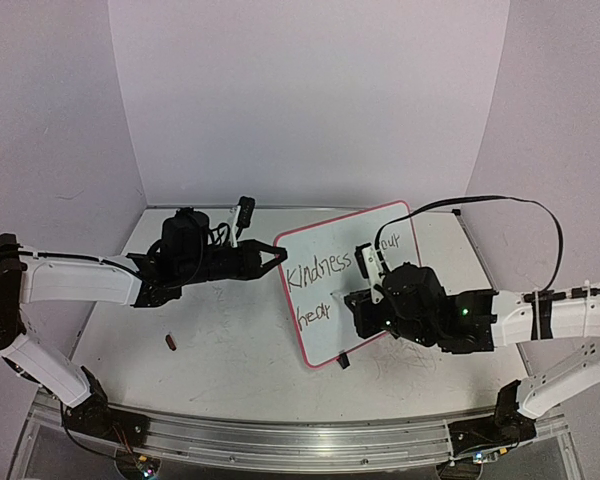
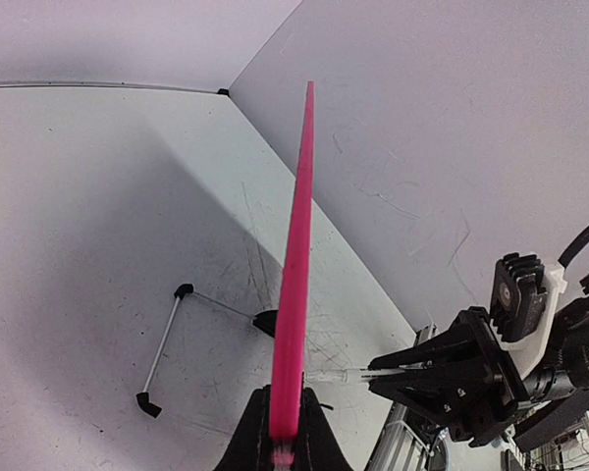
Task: Write a sentence on the whiteboard
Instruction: Write on the whiteboard with the whiteboard.
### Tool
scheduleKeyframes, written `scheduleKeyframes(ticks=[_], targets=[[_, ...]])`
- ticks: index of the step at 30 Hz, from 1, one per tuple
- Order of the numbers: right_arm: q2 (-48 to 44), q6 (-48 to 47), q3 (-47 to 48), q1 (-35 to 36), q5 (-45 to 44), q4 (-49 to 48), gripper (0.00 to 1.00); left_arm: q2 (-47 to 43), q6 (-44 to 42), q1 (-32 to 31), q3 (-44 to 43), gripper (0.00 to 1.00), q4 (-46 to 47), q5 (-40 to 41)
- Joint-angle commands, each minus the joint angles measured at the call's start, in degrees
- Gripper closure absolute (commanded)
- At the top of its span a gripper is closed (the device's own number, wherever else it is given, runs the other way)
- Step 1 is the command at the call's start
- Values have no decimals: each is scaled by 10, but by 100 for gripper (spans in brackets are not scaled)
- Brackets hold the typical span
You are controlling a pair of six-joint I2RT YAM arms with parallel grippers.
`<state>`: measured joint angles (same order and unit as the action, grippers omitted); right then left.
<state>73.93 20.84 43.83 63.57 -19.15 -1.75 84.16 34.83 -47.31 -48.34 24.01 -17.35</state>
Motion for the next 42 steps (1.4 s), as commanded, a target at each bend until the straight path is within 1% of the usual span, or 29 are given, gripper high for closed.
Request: scheduleKeyframes(ticks=[1, 11, 22, 28, 32, 36, 42], targets=[[11, -5, 23, -3, -11, -12, 100, 15, -5, -10, -4, 100, -37, -7], [-3, 19, -12, -2, 19, 11, 100, 17, -6, -10, -5, 100, -37, -6], [-15, 32, -38, 1, 35, 17, 100, 20, -8, -10, -6, 100, -38, -8], [-17, 34, -47, 2, 29, 42, 100, 21, -7, -10, -7, 100, -38, -8], [-20, 36, -42, 2, 9, 51, 100, 19, -7, -10, -6, 100, -38, -8], [-41, 36, -25, 1, -15, 60, 100, 17, -7, -10, -6, 100, -38, -7], [-46, 7, -6, 2, 34, 23, 100, 15, -6, -10, -4, 100, -39, -8]])
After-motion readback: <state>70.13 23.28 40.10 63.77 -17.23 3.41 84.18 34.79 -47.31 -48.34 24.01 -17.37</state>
